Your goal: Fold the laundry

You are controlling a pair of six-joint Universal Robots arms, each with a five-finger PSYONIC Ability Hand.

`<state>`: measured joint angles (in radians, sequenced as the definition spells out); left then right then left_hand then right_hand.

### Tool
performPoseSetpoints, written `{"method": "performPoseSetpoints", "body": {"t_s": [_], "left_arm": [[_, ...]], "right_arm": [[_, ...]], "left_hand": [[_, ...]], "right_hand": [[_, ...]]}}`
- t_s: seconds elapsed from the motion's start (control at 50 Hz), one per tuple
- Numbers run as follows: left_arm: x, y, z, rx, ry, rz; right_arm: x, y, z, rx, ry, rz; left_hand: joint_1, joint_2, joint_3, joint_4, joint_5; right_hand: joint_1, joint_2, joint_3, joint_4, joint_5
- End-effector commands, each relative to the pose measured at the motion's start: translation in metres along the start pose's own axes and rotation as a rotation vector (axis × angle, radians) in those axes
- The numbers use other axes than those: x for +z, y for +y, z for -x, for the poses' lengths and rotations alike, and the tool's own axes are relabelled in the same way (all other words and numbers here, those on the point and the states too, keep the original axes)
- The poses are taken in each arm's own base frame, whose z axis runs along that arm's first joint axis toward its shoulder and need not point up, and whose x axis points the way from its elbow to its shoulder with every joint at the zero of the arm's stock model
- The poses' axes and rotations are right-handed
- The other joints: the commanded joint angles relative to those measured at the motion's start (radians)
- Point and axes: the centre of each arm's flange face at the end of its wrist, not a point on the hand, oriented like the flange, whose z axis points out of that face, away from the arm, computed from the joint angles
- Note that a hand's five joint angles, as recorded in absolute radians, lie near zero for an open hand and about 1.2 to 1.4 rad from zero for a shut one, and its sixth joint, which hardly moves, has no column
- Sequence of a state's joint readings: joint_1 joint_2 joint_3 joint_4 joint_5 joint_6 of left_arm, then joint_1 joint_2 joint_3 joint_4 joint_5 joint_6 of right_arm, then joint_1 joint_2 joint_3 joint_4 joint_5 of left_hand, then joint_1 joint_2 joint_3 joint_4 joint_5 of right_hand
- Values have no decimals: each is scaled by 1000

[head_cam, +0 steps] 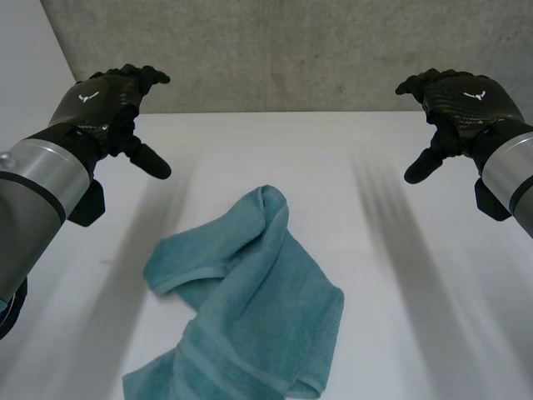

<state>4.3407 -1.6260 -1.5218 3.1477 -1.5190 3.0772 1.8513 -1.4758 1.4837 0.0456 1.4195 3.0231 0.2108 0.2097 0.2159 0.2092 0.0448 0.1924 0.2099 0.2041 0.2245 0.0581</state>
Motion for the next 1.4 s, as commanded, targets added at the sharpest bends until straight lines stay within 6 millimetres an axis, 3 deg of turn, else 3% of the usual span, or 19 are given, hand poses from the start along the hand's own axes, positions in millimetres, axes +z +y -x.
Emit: {"method": "performPoseSetpoints", "body": {"t_s": [0.02, 0.08, 0.12, 0.2, 0.38, 0.48, 0.62, 0.74, 0.78, 0.82, 0.88, 0.94, 1.02, 1.06, 1.1, 1.18, 1.26, 1.32, 1.4], "left_arm": [[0, 1, 0, 3, 3, 3], [1, 2, 0, 4, 4, 8], [3, 7, -1, 5, 6, 22], [9, 22, -5, 9, 21, 65], [20, 75, -30, 141, 107, 216], [18, 125, -47, 325, 181, 332], [24, 146, -45, 396, 180, 375], [33, 151, -39, 412, 114, 373], [35, 152, -39, 414, 109, 363], [38, 156, -39, 417, 107, 359], [40, 154, -40, 418, 106, 349], [43, 149, -40, 419, 103, 331], [51, 125, -42, 414, 93, 253], [57, 98, -45, 405, 83, 172], [61, 78, -46, 400, 73, 109], [66, 21, -42, 376, 26, -65], [55, -34, -34, 345, -39, -241], [50, -39, -29, 331, -61, -264], [43, -18, -22, 325, -61, -192]], "right_arm": [[-1, 4, 2, -1, -10, 11], [-1, 4, 3, -7, -15, 14], [-2, 5, 3, -9, -19, 19], [-6, 8, 14, -9, -53, 38], [-28, 41, 84, -36, -327, 138], [-41, 84, 135, -111, -503, 241], [-44, 124, 173, -183, -604, 277], [-40, 143, 190, -204, -625, 267], [-35, 148, 194, -216, -607, 253], [-32, 149, 194, -228, -592, 247], [-22, 142, 190, -256, -543, 213], [-15, 132, 185, -269, -504, 182], [-6, 84, 170, -261, -424, 62], [3, 61, 151, -251, -367, 4], [26, 14, 101, -273, -233, -101], [38, -34, 56, -337, -171, -195], [40, -68, 39, -368, -212, -270], [39, -75, 37, -378, -274, -282], [41, -56, 33, -375, -392, -218]], "left_hand": [[305, 306, 300, 306, 296], [244, 245, 239, 245, 235], [-36, -35, -41, -35, -45], [-36, -35, -41, -35, -45], [-21, -20, -26, -19, -29], [-6, -5, -11, -5, -15], [47, 48, 42, 48, 38], [255, 256, 250, 257, 247], [311, 312, 306, 313, 302], [728, 729, 723, 730, 719], [1137, 1138, 1132, 1138, 1128], [1185, 1187, 1180, 1187, 1177], [1185, 1187, 1180, 1187, 1177], [1185, 1187, 1180, 1187, 1177], [1185, 1187, 1180, 1187, 1177], [1185, 1187, 1180, 1187, 1177], [1185, 1187, 1180, 1187, 1177], [1185, 1187, 1180, 1187, 1177], [1185, 1187, 1180, 1187, 1177]], "right_hand": [[48, 31, 37, 16, 8], [-18, -35, -30, -50, -58], [-18, -35, -30, -50, -58], [-18, -35, -30, -50, -58], [-18, -35, -30, -50, -58], [-18, -35, -30, -50, -58], [-18, -35, -30, -50, -58], [48, 31, 36, 16, 8], [249, 232, 237, 217, 209], [496, 479, 484, 464, 456], [1184, 1167, 1172, 1152, 1144], [1204, 1186, 1192, 1172, 1164], [1204, 1186, 1192, 1172, 1164], [1204, 1186, 1192, 1172, 1164], [1204, 1186, 1192, 1172, 1164], [1204, 1186, 1192, 1172, 1164], [1204, 1186, 1192, 1172, 1164], [1204, 1186, 1192, 1172, 1164], [1204, 1186, 1192, 1172, 1164]]}}
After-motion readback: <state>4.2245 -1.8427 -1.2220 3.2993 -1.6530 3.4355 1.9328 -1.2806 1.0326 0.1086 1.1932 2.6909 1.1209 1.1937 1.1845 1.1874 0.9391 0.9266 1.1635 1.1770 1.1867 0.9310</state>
